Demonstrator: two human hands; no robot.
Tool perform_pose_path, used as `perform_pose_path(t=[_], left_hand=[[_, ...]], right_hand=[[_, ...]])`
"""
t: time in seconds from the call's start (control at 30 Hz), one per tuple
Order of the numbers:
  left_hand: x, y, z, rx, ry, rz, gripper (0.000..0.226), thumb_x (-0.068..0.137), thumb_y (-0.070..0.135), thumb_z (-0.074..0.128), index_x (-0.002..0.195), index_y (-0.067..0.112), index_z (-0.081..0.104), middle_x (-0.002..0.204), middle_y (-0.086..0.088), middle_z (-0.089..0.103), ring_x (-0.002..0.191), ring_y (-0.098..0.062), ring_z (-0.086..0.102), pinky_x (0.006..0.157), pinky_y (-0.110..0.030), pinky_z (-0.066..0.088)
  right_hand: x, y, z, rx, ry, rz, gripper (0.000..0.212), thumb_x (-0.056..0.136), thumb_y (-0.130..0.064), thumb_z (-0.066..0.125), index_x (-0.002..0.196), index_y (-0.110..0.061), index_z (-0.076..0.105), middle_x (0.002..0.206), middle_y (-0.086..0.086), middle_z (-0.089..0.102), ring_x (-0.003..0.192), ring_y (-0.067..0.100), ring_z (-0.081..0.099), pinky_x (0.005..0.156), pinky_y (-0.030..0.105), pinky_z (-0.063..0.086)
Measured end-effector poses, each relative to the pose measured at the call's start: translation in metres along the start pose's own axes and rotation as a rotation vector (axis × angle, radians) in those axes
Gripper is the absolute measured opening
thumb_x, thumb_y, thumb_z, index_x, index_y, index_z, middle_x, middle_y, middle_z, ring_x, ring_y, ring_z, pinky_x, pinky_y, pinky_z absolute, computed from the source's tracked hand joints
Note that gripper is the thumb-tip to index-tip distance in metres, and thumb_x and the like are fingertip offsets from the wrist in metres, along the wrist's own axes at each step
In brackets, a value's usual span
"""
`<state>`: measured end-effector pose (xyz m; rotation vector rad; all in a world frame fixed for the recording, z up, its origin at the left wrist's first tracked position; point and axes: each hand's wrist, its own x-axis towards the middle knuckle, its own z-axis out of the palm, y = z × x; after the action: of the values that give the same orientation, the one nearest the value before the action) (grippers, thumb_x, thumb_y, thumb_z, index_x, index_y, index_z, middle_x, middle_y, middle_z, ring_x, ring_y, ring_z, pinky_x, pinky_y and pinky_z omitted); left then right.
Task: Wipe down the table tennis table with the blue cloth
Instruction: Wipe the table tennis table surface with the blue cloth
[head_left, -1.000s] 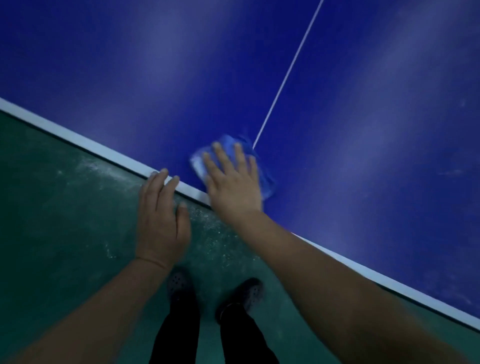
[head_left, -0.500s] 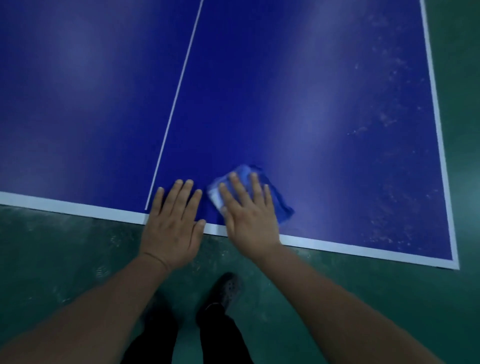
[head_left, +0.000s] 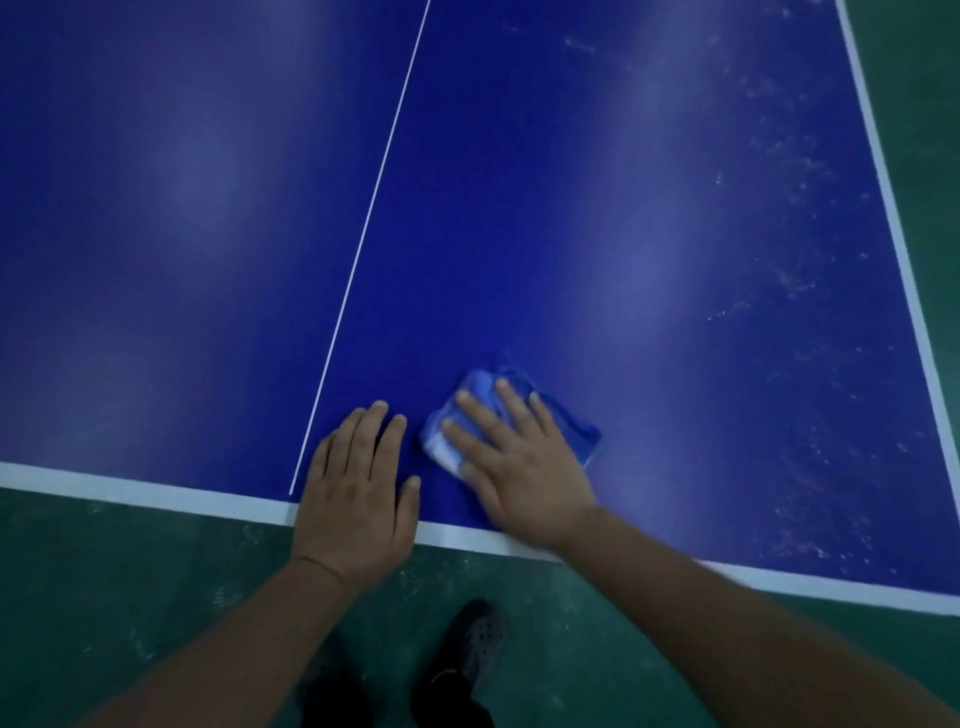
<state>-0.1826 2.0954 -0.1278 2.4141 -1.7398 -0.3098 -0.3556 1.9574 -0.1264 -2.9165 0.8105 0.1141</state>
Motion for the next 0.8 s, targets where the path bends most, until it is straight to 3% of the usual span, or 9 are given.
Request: perform_pose_path(t=[0.07,0.13,0.17,0.3,0.37,0.5,0.57,0.67,0.8], left_hand=[[0.009,-0.002,0.0,0.044,-0.027,-0.005,0.069,0.099,0.048,0.028,0.154,0.006,0.031,0.163,-0.015,0.025,0.152,-0.03,0.02,0.121,-0.048,0.012],[0.012,-0.002,0.001,0.084,-0.06,0.002,0.071,0.101,0.052,0.021,0.155,0.006,0.028,0.164,-0.016,0.021,0.154,-0.03,0.015,0.122,-0.052,0.011],[0.011,-0.001,0.002,0.092,-0.073,0.008,0.072,0.102,0.053,0.018,0.156,0.006,0.028,0.165,-0.016,0.021,0.154,-0.031,0.014,0.121,-0.053,0.011],[0.009,-0.003,0.002,0.062,-0.087,0.027,0.073,0.102,0.052,0.017,0.155,0.005,0.03,0.164,-0.017,0.021,0.154,-0.033,0.015,0.12,-0.056,0.016],[0.01,-0.003,0.002,0.046,-0.082,0.031,0.071,0.102,0.051,0.019,0.155,0.005,0.032,0.164,-0.017,0.021,0.154,-0.032,0.015,0.12,-0.056,0.016],[0.012,-0.004,0.003,0.042,-0.082,0.029,0.068,0.102,0.049,0.021,0.154,0.006,0.032,0.163,-0.018,0.025,0.153,-0.033,0.018,0.12,-0.055,0.015],[0.014,-0.005,0.003,0.051,-0.091,0.025,0.068,0.102,0.049,0.02,0.154,0.006,0.031,0.163,-0.017,0.024,0.153,-0.033,0.017,0.12,-0.055,0.015],[0.012,-0.007,0.004,0.074,-0.117,0.03,0.069,0.103,0.05,0.015,0.156,0.007,0.028,0.165,-0.017,0.02,0.154,-0.033,0.014,0.12,-0.056,0.013],[0.011,-0.008,0.005,0.084,-0.13,0.036,0.07,0.103,0.051,0.014,0.156,0.006,0.025,0.165,-0.017,0.018,0.154,-0.033,0.014,0.119,-0.057,0.015]], right_hand=[[0.028,0.045,-0.006,0.002,0.094,0.252,0.051,0.1,-0.039,0.034,0.148,-0.025,0.046,0.16,0.005,0.035,0.145,0.044,0.028,0.112,0.066,0.029],[0.045,0.089,-0.016,0.038,0.074,0.602,0.053,0.104,-0.042,0.025,0.154,-0.028,0.037,0.165,0.001,0.023,0.15,0.042,0.016,0.117,0.063,0.021],[0.05,0.098,-0.018,0.082,0.043,0.671,0.054,0.105,-0.043,0.022,0.156,-0.03,0.03,0.167,-0.002,0.016,0.152,0.039,0.008,0.12,0.06,0.014],[0.086,0.04,-0.018,0.06,0.061,0.347,0.056,0.101,-0.044,0.024,0.153,-0.027,0.039,0.165,0.002,0.025,0.151,0.042,0.014,0.12,0.062,0.013],[0.131,0.001,-0.017,0.078,0.056,0.207,0.056,0.102,-0.042,0.025,0.155,-0.029,0.032,0.166,0.0,0.02,0.152,0.04,0.007,0.12,0.062,0.007],[0.248,-0.055,-0.026,0.146,0.072,0.177,0.056,0.104,-0.038,0.028,0.158,-0.029,0.022,0.168,-0.002,0.008,0.153,0.037,-0.004,0.12,0.061,0.001],[0.289,-0.048,-0.029,0.141,0.036,0.159,0.055,0.104,-0.036,0.027,0.158,-0.03,0.022,0.168,-0.002,0.007,0.153,0.037,-0.003,0.12,0.062,0.001],[0.293,0.037,-0.03,0.037,0.061,0.366,0.059,0.098,-0.028,0.032,0.156,-0.029,0.027,0.167,0.002,0.015,0.151,0.043,0.008,0.115,0.067,0.009],[0.213,0.208,-0.041,0.008,0.084,0.942,0.066,0.093,-0.026,0.042,0.156,-0.022,0.023,0.166,0.009,0.013,0.148,0.052,0.007,0.111,0.074,0.012]])
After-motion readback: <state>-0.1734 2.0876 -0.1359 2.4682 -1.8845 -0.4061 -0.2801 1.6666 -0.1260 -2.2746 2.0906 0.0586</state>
